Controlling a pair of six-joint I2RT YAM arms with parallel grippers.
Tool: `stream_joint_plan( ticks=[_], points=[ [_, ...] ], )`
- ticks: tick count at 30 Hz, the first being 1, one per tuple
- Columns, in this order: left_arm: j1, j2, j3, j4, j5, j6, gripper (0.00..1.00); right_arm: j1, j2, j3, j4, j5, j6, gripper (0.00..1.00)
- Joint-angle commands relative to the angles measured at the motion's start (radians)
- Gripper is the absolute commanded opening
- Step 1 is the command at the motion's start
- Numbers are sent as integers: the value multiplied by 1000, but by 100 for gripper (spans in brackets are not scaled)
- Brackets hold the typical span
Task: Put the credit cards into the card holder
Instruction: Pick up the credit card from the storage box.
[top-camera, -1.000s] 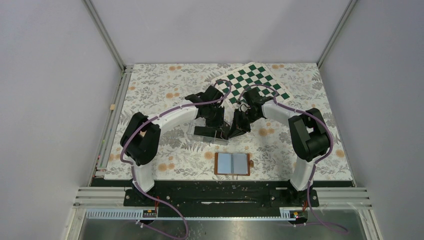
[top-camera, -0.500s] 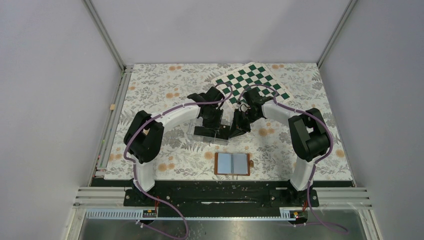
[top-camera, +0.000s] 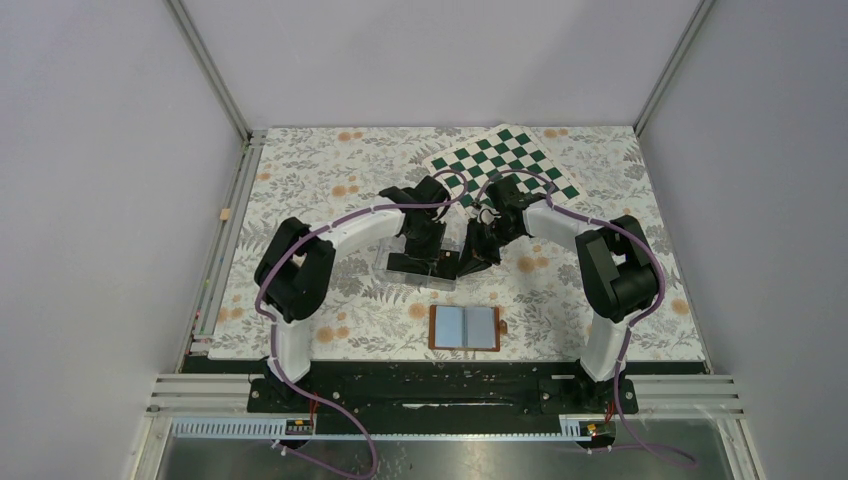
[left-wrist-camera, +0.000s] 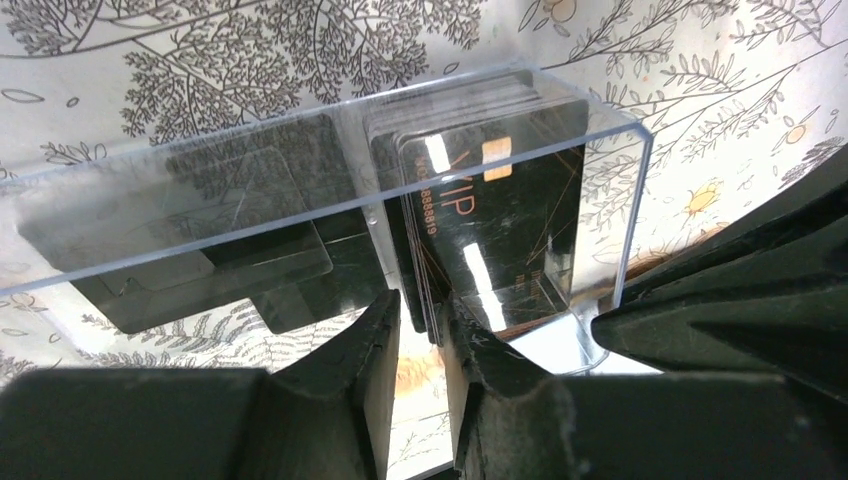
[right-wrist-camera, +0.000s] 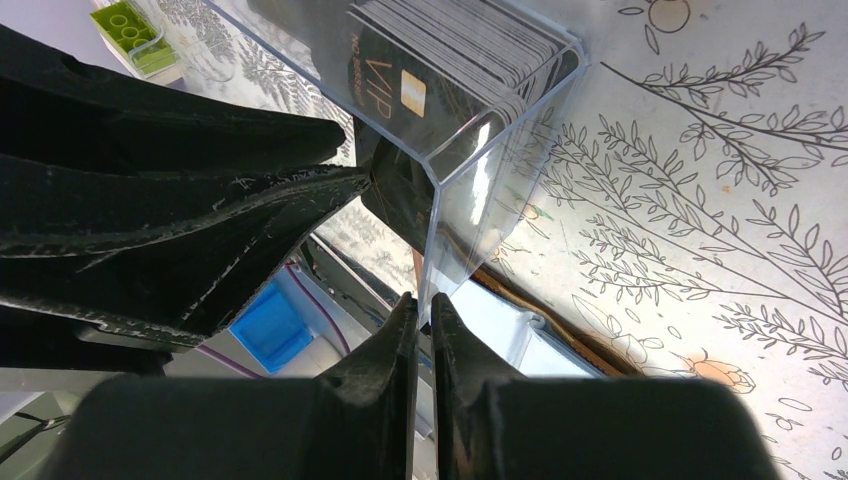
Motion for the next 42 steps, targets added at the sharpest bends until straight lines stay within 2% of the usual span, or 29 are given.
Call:
stream_joint_plan(
  ticks=[1, 7, 12, 18, 26, 34, 42],
  points=[
    [-8, 26, 52, 34, 5, -6, 21, 15, 14, 5, 0, -7, -12, 12],
    [-21, 45, 54, 35, 7, -3, 13, 15, 17, 2, 0, -6, -15, 12],
    [-26, 40, 40, 59, 31, -9, 11, 15, 19, 0, 1, -8, -15, 12],
    [-23, -19, -11, 172, 116, -53, 6, 16, 18, -3, 2, -8, -17, 12],
    [-18, -102, -42, 230, 138, -89, 1, 15, 18, -4, 2, -9, -17, 12],
    [-12, -139, -59, 245, 161, -103, 2, 15, 20, -3, 1, -10, -17, 12],
    [-7, -114, -76, 281, 236, -124, 12, 16, 21, -3, 1, -9, -17, 12]
  ],
)
